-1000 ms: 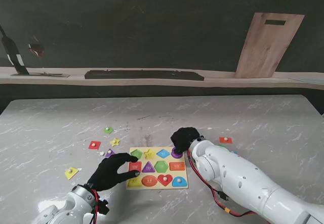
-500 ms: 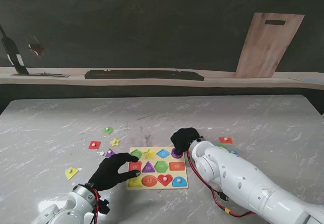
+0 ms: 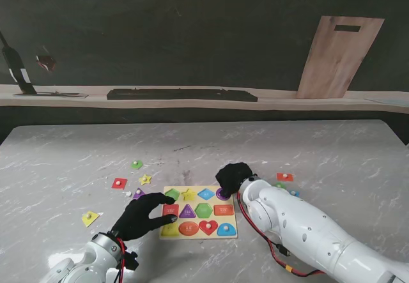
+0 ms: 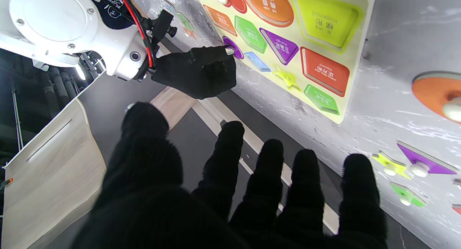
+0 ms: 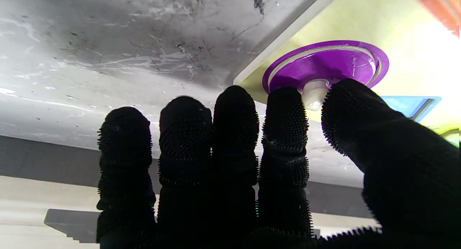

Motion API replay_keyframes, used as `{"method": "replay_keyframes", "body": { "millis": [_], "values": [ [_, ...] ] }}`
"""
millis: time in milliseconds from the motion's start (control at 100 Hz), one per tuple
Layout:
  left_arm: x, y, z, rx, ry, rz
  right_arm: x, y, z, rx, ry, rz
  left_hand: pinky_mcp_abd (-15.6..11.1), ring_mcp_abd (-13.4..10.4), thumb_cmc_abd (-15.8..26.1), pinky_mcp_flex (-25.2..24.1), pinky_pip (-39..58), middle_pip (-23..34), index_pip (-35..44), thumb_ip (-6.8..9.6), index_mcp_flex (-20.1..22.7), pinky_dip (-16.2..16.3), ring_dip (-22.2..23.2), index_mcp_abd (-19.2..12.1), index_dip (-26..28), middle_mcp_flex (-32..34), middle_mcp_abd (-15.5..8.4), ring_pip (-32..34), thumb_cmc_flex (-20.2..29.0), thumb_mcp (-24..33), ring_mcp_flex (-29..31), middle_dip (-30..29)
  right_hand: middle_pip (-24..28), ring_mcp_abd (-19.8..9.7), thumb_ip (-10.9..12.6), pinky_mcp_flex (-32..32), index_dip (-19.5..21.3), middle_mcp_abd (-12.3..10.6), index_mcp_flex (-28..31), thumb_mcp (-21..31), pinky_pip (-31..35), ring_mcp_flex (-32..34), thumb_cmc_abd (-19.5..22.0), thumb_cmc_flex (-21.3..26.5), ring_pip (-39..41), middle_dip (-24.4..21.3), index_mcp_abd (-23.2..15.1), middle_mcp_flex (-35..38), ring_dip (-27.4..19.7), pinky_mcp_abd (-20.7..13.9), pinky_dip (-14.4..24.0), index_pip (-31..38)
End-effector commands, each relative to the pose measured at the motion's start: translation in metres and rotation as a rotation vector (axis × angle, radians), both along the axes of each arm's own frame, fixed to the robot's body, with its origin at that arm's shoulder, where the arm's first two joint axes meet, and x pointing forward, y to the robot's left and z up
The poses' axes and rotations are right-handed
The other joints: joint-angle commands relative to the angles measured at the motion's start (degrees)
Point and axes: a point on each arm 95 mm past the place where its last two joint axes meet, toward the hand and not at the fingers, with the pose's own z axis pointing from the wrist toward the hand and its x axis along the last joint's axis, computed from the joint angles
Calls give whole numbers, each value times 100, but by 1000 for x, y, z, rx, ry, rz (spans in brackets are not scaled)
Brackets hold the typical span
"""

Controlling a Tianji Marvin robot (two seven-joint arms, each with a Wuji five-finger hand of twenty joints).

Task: Fit puzzle pieces into a puzzle board

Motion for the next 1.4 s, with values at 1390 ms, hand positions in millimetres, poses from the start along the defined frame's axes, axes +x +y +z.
{"method": "replay_keyframes", "body": {
  "millis": [1390],
  "values": [
    [-1,0,-1,-4,2,-4,-17,-119,28,-223,-159,-53,-334,-199,157,-86,-31,-67,-60,210,155,92,-61,-122,-44,27,-21,-108,27,-230,-164,-70,-550,-220,207,-1318,1207,-165,-2270,-1050,-418,-1943,1323,-667,-1022,163,-157,-2443,-297,-255,-152,-1519]
  ]
}}
